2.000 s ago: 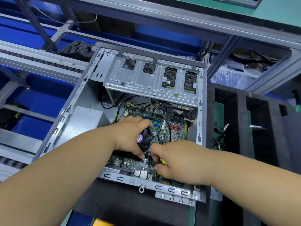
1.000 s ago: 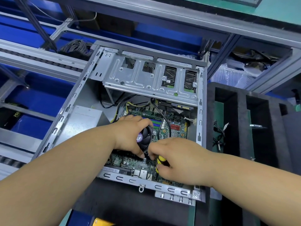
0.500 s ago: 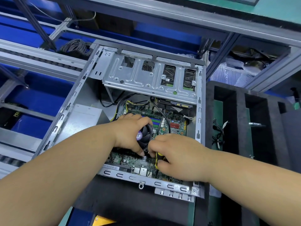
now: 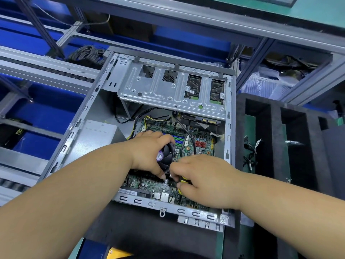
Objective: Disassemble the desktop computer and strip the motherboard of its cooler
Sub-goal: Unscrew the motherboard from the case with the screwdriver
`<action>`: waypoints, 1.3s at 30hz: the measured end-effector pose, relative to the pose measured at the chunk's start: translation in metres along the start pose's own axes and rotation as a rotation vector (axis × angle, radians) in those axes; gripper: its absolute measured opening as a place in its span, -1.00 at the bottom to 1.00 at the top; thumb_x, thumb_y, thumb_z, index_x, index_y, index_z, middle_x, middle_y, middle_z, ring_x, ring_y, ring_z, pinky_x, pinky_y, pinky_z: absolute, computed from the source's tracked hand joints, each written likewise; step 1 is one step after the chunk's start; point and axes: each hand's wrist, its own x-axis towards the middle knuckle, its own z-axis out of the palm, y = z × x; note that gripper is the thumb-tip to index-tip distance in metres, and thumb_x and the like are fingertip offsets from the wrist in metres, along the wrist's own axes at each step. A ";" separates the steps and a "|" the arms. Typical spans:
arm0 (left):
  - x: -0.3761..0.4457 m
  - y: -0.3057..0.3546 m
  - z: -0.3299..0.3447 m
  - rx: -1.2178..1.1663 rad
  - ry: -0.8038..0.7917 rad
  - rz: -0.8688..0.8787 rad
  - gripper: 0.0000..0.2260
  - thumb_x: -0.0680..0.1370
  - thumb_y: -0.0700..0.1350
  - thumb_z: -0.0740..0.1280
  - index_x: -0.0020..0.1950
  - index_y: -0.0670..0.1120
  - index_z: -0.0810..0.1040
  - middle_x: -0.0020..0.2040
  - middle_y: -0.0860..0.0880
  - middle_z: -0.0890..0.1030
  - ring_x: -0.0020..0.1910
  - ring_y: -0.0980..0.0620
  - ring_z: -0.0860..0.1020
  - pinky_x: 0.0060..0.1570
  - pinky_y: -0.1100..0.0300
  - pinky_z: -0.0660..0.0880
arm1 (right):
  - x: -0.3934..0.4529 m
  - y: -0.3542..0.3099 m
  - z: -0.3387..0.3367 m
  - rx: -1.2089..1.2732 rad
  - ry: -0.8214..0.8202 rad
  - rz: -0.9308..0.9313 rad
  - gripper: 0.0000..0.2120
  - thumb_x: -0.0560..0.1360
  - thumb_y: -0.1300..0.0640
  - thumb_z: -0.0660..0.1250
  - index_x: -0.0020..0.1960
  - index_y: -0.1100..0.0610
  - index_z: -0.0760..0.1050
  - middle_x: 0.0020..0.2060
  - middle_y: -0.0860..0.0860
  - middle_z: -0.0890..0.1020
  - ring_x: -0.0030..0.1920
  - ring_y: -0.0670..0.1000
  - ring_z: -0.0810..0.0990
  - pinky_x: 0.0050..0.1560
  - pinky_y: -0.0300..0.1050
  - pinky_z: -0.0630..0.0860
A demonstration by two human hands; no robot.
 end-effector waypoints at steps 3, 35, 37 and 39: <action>0.000 0.000 0.000 0.000 -0.002 -0.001 -0.15 0.15 0.28 0.56 0.33 0.25 0.22 0.19 0.12 0.38 0.20 0.03 0.30 0.28 0.04 0.28 | 0.000 0.000 0.002 -0.025 -0.004 0.006 -0.83 0.62 -0.17 0.07 -0.03 -0.09 0.30 -0.23 -0.10 0.45 -0.16 0.02 0.44 -0.12 0.00 0.50; 0.001 -0.002 0.001 -0.020 0.011 0.004 -0.18 0.14 0.27 0.57 0.28 0.28 0.22 0.15 0.14 0.37 0.16 0.06 0.28 0.22 0.08 0.27 | 0.000 0.003 0.002 -0.025 0.006 -0.007 -0.81 0.53 -0.07 0.20 0.08 -0.02 0.38 -0.13 -0.13 0.42 -0.07 -0.01 0.40 -0.16 -0.08 0.42; 0.001 -0.001 0.001 -0.014 0.011 0.005 -0.17 0.14 0.27 0.57 0.29 0.27 0.22 0.15 0.14 0.37 0.16 0.06 0.27 0.23 0.08 0.27 | 0.001 0.003 0.004 -0.047 0.010 0.020 -0.76 0.59 -0.17 0.12 0.06 -0.01 0.36 -0.20 -0.11 0.41 -0.15 0.02 0.41 -0.18 -0.04 0.45; 0.002 -0.001 0.001 -0.009 0.012 0.007 -0.17 0.15 0.27 0.57 0.30 0.27 0.22 0.14 0.15 0.36 0.14 0.07 0.27 0.23 0.10 0.27 | 0.002 0.003 0.004 -0.054 0.015 0.031 -0.77 0.61 -0.17 0.11 0.07 -0.02 0.35 -0.28 -0.12 0.36 -0.19 0.02 0.40 -0.21 -0.04 0.42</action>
